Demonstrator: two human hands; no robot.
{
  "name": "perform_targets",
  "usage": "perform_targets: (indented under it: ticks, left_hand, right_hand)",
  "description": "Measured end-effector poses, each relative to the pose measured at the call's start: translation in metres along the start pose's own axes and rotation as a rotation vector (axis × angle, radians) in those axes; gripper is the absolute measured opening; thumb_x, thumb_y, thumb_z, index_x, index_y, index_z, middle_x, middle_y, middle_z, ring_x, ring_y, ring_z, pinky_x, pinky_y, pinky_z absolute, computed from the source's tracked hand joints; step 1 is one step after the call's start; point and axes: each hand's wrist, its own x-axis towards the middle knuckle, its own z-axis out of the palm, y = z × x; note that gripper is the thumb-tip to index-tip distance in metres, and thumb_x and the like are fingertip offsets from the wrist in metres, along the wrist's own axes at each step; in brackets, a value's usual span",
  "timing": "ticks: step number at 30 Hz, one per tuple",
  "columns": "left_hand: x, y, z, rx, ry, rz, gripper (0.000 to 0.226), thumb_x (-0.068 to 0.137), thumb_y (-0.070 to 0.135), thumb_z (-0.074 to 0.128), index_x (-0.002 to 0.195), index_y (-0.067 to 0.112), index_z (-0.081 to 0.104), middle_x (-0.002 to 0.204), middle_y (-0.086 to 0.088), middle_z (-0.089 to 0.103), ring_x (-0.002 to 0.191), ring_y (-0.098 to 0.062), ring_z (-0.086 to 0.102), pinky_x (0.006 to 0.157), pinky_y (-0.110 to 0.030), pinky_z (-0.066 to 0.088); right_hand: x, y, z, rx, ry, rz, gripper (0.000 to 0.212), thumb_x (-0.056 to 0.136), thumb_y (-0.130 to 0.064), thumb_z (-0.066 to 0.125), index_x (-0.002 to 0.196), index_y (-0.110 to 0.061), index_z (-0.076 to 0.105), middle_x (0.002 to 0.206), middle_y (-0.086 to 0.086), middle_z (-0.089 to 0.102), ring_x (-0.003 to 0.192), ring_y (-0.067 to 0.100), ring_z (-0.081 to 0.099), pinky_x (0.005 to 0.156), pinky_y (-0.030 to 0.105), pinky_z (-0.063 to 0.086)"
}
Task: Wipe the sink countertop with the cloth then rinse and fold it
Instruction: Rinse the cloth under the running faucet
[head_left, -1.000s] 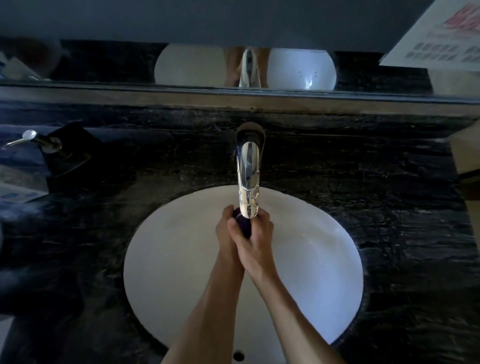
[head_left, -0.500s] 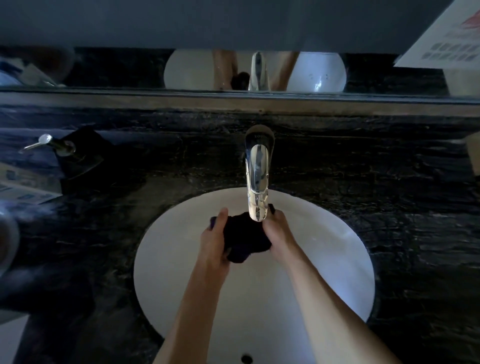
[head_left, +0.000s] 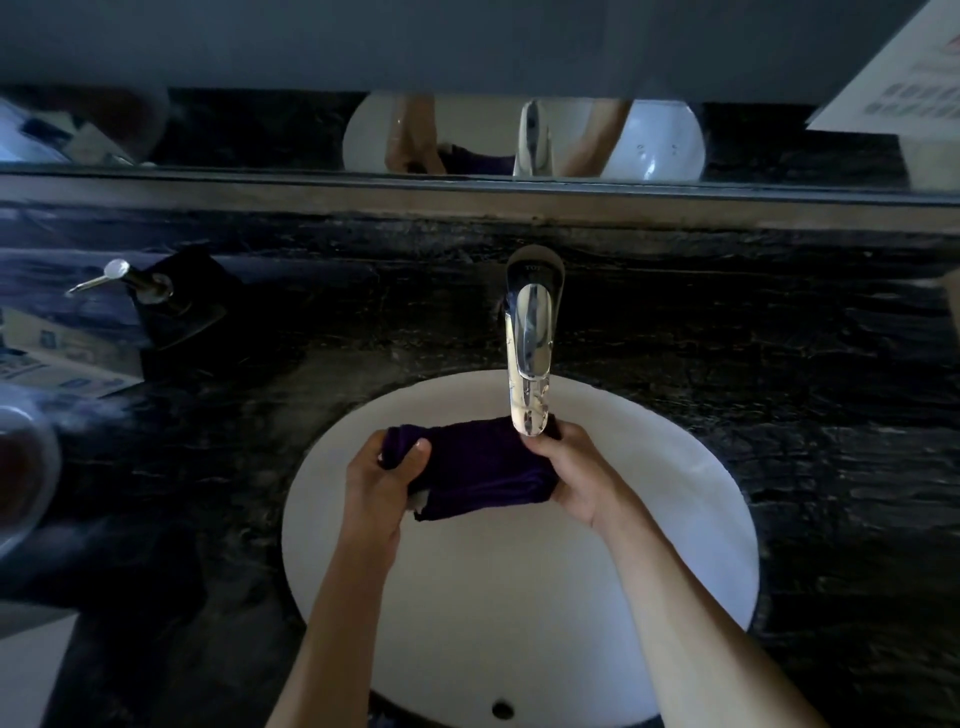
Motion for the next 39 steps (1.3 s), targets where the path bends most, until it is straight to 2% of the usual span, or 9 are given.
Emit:
perform_targets:
  ticks: [4,7,10,15,18,21,27,32,39]
  left_hand:
    - [0.001,-0.005,0.015,-0.094,-0.076,-0.055,0.019,0.095,0.009,0.066,0.113,0.005,0.070,0.109,-0.017,0.076,0.104,-0.034,0.073,0.091,-0.049,0.058]
    - [0.004,-0.008,0.024,-0.154,-0.097,-0.100,0.020,0.095,0.009,0.065,0.114,0.003,0.070,0.111,-0.018,0.076,0.108,-0.034,0.071,0.096,-0.047,0.056]
    - [0.006,-0.011,0.033,-0.172,-0.127,-0.116,0.022,0.095,0.012,0.065,0.114,0.003,0.069,0.113,-0.019,0.075,0.108,-0.036,0.070,0.091,-0.047,0.057]
    - [0.005,-0.016,0.049,-0.207,-0.180,-0.133,0.029,0.099,0.020,0.061,0.125,0.008,0.063,0.118,-0.018,0.073,0.106,-0.033,0.072,0.088,-0.051,0.060]
    - [0.005,-0.020,0.058,-0.268,-0.202,-0.165,0.035,0.098,0.022,0.060,0.129,0.007,0.060,0.123,-0.020,0.071,0.112,-0.037,0.069,0.094,-0.056,0.056]
    - [0.006,-0.020,0.062,-0.306,-0.199,-0.103,0.040,0.092,0.023,0.064,0.126,0.002,0.060,0.121,-0.021,0.069,0.113,-0.038,0.066,0.093,-0.048,0.056]
    - [0.009,-0.017,0.065,-0.266,-0.260,-0.064,0.039,0.097,0.019,0.060,0.130,-0.001,0.057,0.127,-0.023,0.067,0.118,-0.037,0.065,0.097,-0.048,0.053]
    - [0.004,-0.017,0.079,-0.205,-0.287,-0.171,0.022,0.103,0.016,0.053,0.119,0.013,0.067,0.113,-0.012,0.076,0.105,-0.028,0.073,0.079,-0.037,0.061]
    - [-0.010,-0.023,0.095,-0.159,-0.333,-0.226,0.025,0.105,0.015,0.049,0.120,0.005,0.066,0.105,-0.008,0.079,0.095,-0.021,0.076,0.072,-0.030,0.060]
  right_hand:
    - [-0.003,-0.001,-0.006,0.038,0.074,-0.120,0.017,0.104,-0.020,0.056,0.108,-0.010,0.070,0.099,0.009,0.079,0.092,0.025,0.074,0.072,0.033,0.059]
    - [-0.009,-0.001,-0.012,0.063,0.060,-0.192,0.021,0.104,-0.023,0.055,0.112,-0.008,0.067,0.107,0.017,0.076,0.096,0.029,0.073,0.080,0.043,0.060]
    - [-0.014,0.001,-0.019,0.081,0.066,-0.208,0.031,0.100,-0.030,0.057,0.119,-0.006,0.064,0.118,0.022,0.072,0.104,0.034,0.071,0.090,0.054,0.056]
    - [-0.021,0.000,-0.028,0.144,0.086,-0.250,0.043,0.093,-0.036,0.059,0.123,-0.005,0.063,0.115,0.015,0.075,0.104,0.030,0.073,0.081,0.042,0.060]
    - [-0.026,-0.003,-0.033,0.160,0.050,-0.265,0.040,0.090,-0.024,0.064,0.125,-0.004,0.063,0.116,0.015,0.075,0.105,0.029,0.073,0.082,0.038,0.061]
    - [-0.028,-0.001,-0.037,0.117,0.048,-0.291,0.039,0.086,-0.009,0.072,0.123,-0.006,0.065,0.116,0.015,0.075,0.107,0.030,0.072,0.085,0.037,0.059]
    - [-0.032,-0.001,-0.041,0.186,0.109,-0.319,0.036,0.091,-0.007,0.064,0.127,-0.002,0.063,0.122,0.020,0.071,0.113,0.035,0.068,0.095,0.044,0.056]
    - [-0.045,-0.007,-0.051,0.148,0.204,-0.283,0.022,0.099,-0.009,0.059,0.119,-0.007,0.067,0.111,0.012,0.076,0.103,0.027,0.073,0.085,0.039,0.058]
    - [-0.063,-0.003,-0.064,0.207,0.304,-0.255,0.028,0.099,-0.015,0.061,0.125,-0.006,0.065,0.120,0.017,0.073,0.110,0.033,0.071,0.094,0.048,0.057]
